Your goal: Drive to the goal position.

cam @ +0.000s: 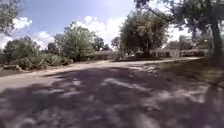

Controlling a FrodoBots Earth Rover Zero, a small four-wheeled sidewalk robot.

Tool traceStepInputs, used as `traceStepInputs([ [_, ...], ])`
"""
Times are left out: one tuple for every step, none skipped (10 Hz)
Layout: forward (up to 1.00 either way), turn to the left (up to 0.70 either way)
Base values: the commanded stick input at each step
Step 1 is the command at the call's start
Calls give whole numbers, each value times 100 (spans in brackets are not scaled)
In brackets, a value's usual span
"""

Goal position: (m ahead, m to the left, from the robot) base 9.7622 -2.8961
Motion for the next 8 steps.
traceStepInputs([
  [70,-35],
  [70,-35],
  [70,-34],
  [70,-21],
  [70,-4],
  [70,0],
  [70,0],
  [70,0],
])
